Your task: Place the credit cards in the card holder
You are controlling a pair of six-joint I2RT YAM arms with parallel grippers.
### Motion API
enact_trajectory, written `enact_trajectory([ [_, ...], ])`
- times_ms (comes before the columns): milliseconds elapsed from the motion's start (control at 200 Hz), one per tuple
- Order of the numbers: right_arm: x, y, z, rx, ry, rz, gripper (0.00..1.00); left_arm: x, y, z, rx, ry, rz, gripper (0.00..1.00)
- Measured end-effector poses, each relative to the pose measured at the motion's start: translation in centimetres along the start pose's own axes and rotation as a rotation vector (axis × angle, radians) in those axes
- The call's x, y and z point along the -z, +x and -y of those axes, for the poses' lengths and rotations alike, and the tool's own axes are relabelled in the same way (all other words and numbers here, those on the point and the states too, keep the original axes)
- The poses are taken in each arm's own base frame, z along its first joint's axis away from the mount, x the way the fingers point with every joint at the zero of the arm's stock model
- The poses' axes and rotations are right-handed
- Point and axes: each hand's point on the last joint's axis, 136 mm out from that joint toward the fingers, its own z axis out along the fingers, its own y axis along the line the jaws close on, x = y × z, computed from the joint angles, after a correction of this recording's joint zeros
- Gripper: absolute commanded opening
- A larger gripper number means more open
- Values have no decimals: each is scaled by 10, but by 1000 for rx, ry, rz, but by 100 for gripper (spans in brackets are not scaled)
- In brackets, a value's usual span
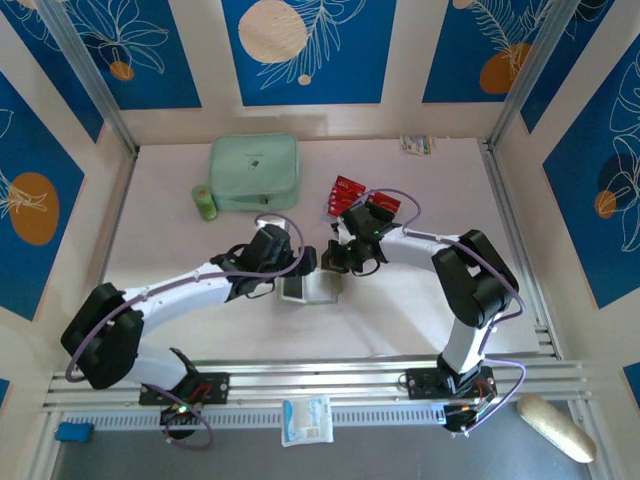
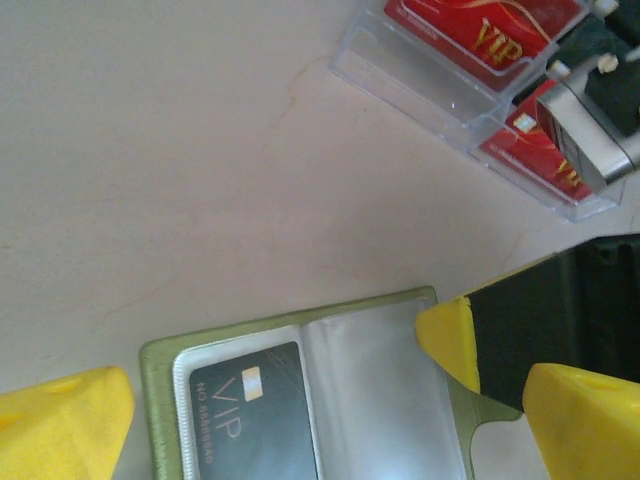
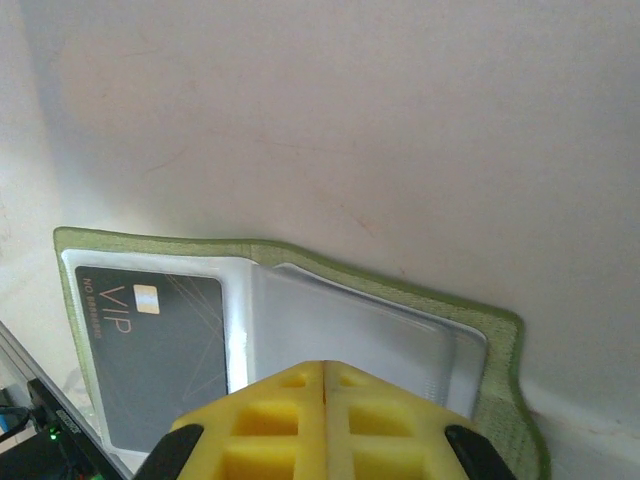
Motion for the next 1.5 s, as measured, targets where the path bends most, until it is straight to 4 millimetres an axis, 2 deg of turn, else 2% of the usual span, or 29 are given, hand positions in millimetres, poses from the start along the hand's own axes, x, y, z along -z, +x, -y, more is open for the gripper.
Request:
enact_trajectory([
  [295, -1, 4, 4, 17, 14, -18, 1, -19, 30, -10, -75, -73, -89, 100],
  [620, -14, 13, 12, 12, 34, -59, 1, -31, 44, -19, -110, -108, -127, 100],
  [935, -20, 19, 4, 35, 18, -73, 0, -37, 59, -33, -121, -144, -158, 100],
  [1205, -22, 19, 1, 24, 2, -77, 1, -41, 65, -42, -127, -168, -155, 95],
  [1260, -22, 19, 1, 23, 2, -77, 3, -41, 64, -42, -127, -169, -153, 94],
  [1500, -16, 16, -3, 4, -7, -59, 27, -42, 64, -44, -126, -171, -140, 93],
])
